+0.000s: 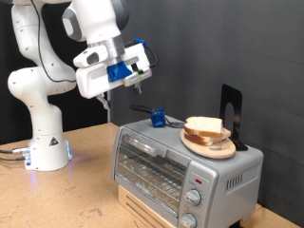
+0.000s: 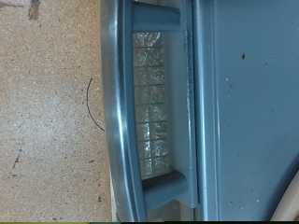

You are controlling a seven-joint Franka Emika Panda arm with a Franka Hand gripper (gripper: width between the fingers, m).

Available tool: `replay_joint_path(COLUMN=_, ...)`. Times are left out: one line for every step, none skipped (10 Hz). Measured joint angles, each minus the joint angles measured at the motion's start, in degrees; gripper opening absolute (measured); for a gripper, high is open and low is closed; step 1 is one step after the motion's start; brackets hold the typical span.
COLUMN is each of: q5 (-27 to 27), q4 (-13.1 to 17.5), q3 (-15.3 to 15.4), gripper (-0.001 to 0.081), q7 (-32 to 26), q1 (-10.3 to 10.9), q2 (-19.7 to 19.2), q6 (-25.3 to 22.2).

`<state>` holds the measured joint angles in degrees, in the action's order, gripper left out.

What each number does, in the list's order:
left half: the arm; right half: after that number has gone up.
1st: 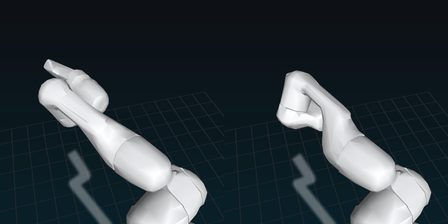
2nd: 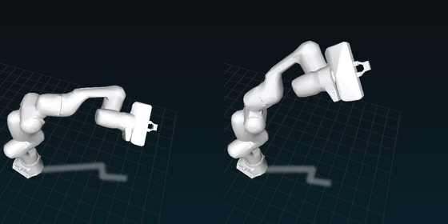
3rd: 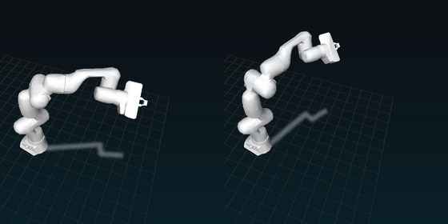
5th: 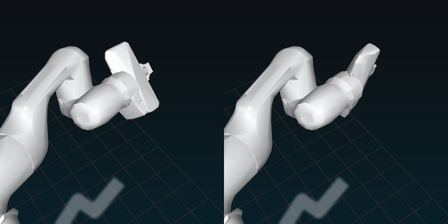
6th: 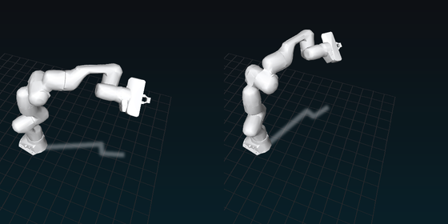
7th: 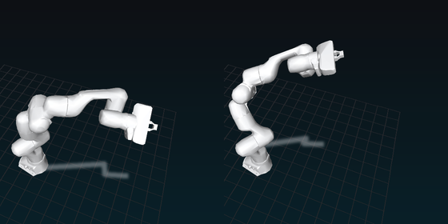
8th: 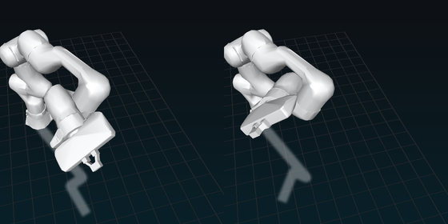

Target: Make a piece of toast with the oven

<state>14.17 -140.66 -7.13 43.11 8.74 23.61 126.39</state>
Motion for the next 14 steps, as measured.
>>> replay_joint_path(q5=0.01, q4=0.0, q3=0.1, gripper=0.0809, q7=0.0, q1=0.0, q2=0.04, q6=-0.02)
replay_joint_path(q5=1.92, q4=-0.09, q3=-0.16, gripper=0.0809, q7=-1.6, q1=0.3, q2=0.2, q6=-0.02)
replay_joint_path(q5=3.73, q4=-0.52, q3=-0.62, gripper=0.0809, q7=-3.45, q1=0.41, q2=0.45, q6=0.35)
replay_joint_path(q5=4.56, q4=-1.55, q3=-0.93, gripper=0.0809, q7=-4.12, q1=0.4, q2=0.56, q6=1.47)
replay_joint_path(q5=4.65, q4=-2.76, q3=-1.12, gripper=0.0809, q7=-4.18, q1=0.38, q2=0.41, q6=2.32)
replay_joint_path(q5=4.65, q4=-3.93, q3=-1.14, gripper=0.0809, q7=-4.18, q1=0.3, q2=0.04, q6=3.82)
replay_joint_path(q5=4.65, q4=-5.14, q3=-1.12, gripper=0.0809, q7=-4.18, q1=0.3, q2=-0.6, q6=6.05)
replay_joint_path(q5=4.65, q4=-6.18, q3=-0.94, gripper=0.0809, q7=-4.12, q1=0.31, q2=-1.79, q6=8.8)
replay_joint_path(q5=4.65, q4=-6.92, q3=-0.57, gripper=0.0809, q7=-4.1, q1=0.35, q2=-3.27, q6=11.28)
replay_joint_path(q5=4.65, q4=-7.36, q3=-0.19, gripper=0.0809, q7=-4.1, q1=0.45, q2=-4.82, q6=13.24)
replay_joint_path(q5=4.65, q4=-7.66, q3=0.16, gripper=0.0809, q7=-4.1, q1=0.5, q2=-6.24, q6=14.75)
replay_joint_path(q5=4.65, q4=-7.94, q3=0.39, gripper=0.0809, q7=-4.14, q1=0.52, q2=-7.41, q6=16.03)
replay_joint_path(q5=4.65, q4=-8.2, q3=0.41, gripper=0.0809, q7=-4.17, q1=0.53, q2=-8.26, q6=16.88)
replay_joint_path(q5=4.65, q4=-8.5, q3=0.34, gripper=0.0809, q7=-4.24, q1=0.51, q2=-8.86, q6=17.66)
